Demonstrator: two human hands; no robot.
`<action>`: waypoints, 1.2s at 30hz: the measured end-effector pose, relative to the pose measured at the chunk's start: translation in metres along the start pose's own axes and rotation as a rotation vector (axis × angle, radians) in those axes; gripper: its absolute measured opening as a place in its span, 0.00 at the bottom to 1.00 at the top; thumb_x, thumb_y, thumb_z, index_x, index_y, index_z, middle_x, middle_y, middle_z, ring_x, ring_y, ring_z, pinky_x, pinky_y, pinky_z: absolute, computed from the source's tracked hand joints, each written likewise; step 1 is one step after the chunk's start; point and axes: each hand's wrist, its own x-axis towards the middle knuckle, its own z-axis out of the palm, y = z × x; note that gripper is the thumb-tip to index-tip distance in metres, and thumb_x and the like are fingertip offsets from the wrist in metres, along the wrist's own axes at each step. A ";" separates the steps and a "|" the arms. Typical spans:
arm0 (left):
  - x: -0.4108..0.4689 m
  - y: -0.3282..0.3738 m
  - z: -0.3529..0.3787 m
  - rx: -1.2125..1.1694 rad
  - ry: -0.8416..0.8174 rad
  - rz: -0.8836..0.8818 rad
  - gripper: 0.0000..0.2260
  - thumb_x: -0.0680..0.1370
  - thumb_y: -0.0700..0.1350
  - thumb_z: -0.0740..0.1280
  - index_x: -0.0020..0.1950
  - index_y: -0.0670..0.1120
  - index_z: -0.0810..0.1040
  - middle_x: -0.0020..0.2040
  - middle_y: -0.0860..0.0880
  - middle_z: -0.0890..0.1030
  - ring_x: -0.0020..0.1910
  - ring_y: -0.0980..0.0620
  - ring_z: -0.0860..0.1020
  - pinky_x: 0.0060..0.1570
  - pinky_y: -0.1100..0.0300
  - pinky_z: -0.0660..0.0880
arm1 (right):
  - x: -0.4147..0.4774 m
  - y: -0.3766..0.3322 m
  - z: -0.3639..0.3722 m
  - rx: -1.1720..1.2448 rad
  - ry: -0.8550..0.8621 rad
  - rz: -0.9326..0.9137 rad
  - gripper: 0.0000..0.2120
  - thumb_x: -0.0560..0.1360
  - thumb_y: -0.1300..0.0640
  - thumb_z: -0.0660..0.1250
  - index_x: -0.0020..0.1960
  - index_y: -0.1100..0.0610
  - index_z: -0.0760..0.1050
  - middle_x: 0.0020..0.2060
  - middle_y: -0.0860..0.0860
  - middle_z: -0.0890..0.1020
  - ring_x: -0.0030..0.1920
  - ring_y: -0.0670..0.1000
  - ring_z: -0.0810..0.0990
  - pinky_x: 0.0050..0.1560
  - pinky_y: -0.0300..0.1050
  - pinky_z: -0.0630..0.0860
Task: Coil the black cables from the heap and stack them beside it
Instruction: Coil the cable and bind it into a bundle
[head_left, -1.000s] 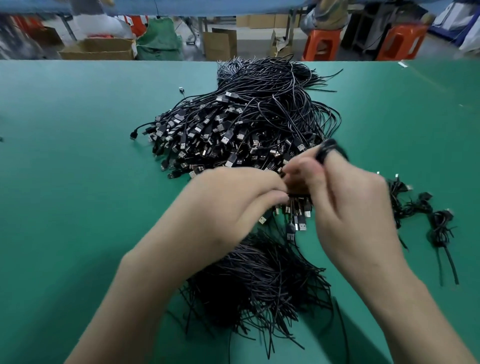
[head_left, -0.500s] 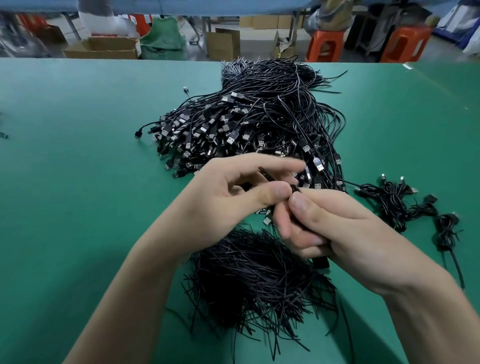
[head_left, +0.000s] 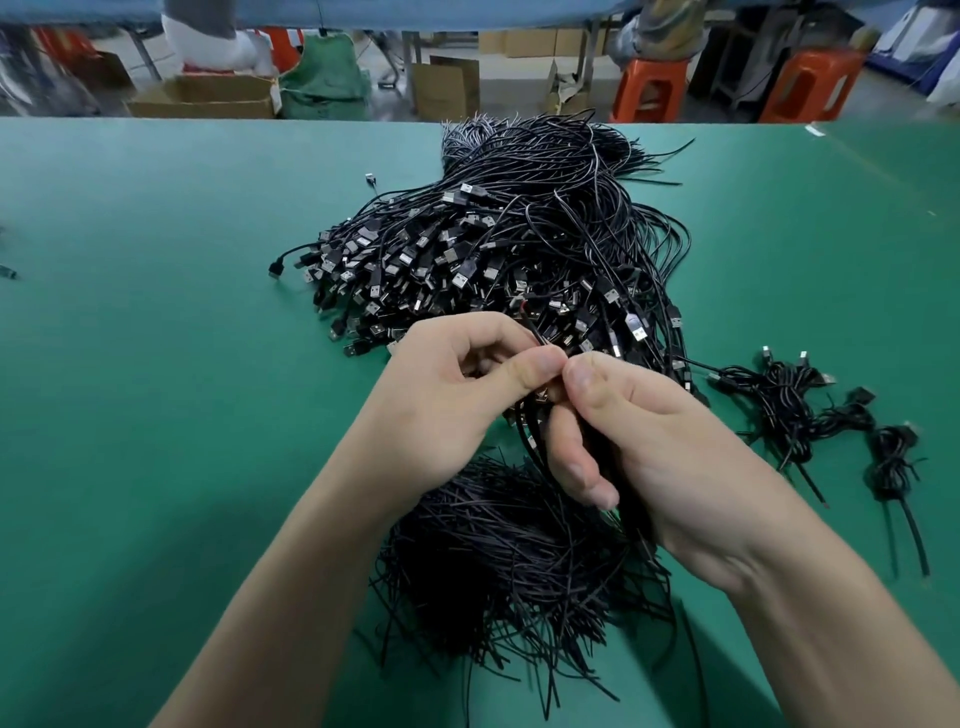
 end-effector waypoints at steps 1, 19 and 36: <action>0.000 0.000 0.000 -0.002 0.008 -0.001 0.07 0.80 0.44 0.71 0.43 0.45 0.84 0.35 0.55 0.81 0.34 0.60 0.75 0.38 0.68 0.72 | 0.000 0.000 0.002 0.019 0.027 -0.016 0.18 0.85 0.47 0.57 0.42 0.58 0.69 0.25 0.48 0.75 0.26 0.47 0.67 0.32 0.37 0.67; 0.001 0.000 -0.010 -0.035 0.168 0.008 0.05 0.79 0.43 0.73 0.45 0.45 0.86 0.35 0.52 0.84 0.30 0.59 0.77 0.33 0.67 0.74 | 0.004 0.019 0.014 -0.517 0.114 -0.131 0.13 0.83 0.41 0.53 0.55 0.44 0.75 0.43 0.47 0.84 0.41 0.46 0.81 0.43 0.46 0.77; -0.011 0.036 -0.039 0.430 0.061 0.181 0.24 0.76 0.59 0.74 0.70 0.56 0.76 0.65 0.59 0.79 0.67 0.58 0.77 0.69 0.58 0.73 | 0.005 0.008 0.009 -1.404 0.245 -0.165 0.24 0.79 0.36 0.37 0.47 0.50 0.64 0.28 0.46 0.71 0.26 0.48 0.71 0.26 0.46 0.62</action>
